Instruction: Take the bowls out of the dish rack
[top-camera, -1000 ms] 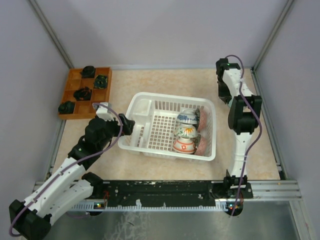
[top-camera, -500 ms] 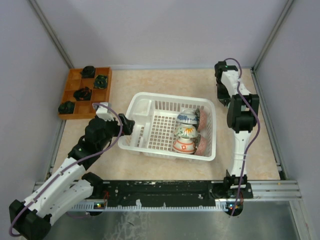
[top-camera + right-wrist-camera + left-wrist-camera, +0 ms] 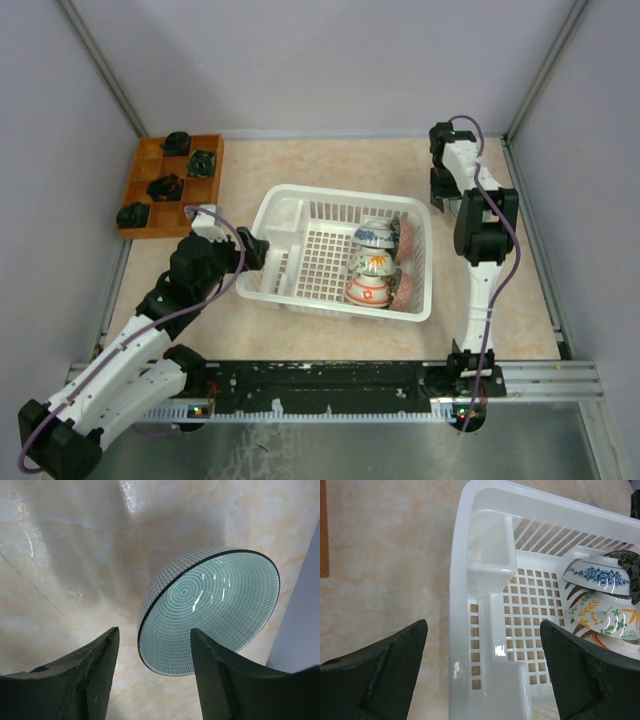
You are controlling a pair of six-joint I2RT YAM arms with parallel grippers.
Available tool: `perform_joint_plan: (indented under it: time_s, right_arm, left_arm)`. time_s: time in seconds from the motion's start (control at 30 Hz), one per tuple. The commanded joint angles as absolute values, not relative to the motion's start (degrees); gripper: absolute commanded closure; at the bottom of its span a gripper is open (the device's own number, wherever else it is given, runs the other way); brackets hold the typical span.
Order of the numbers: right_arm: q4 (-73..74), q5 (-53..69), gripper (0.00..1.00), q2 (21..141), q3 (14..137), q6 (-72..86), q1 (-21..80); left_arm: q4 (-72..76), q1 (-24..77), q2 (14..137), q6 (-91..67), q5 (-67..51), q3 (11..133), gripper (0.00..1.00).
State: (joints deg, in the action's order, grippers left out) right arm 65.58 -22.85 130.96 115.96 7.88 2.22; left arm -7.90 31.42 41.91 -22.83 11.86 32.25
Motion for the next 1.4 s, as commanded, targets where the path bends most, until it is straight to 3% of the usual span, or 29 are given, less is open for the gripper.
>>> perform_joint_plan:
  time_s: [0.0, 0.37, 0.73, 1.0, 1.37]
  right_arm:
    - [65.4, -24.1, 0.38, 128.3, 118.1, 8.0, 1.8]
    - [64.6, -19.7, 0.32, 120.9, 120.2, 9.3, 1.8]
    - [65.8, -23.5, 0.29, 114.8, 127.6, 12.6, 1.8]
    - [53.8, -12.0, 0.29, 97.6, 115.5, 11.3, 4.4]
    - [59.1, -28.8, 0.3, 85.4, 99.5, 16.6, 25.7]
  left_arm:
    - [-6.9, 31.6, 42.1, -22.3, 12.4, 34.5, 0.01]
    - [-6.4, 31.6, 42.9, -22.4, 12.0, 34.5, 0.01]
    - [-7.3, 31.6, 42.3, -22.3, 11.8, 34.9, 0.01]
    - [-6.5, 31.6, 43.4, -22.7, 10.7, 35.9, 0.01]
    - [-5.9, 31.6, 50.2, -21.9, 6.5, 40.3, 0.01]
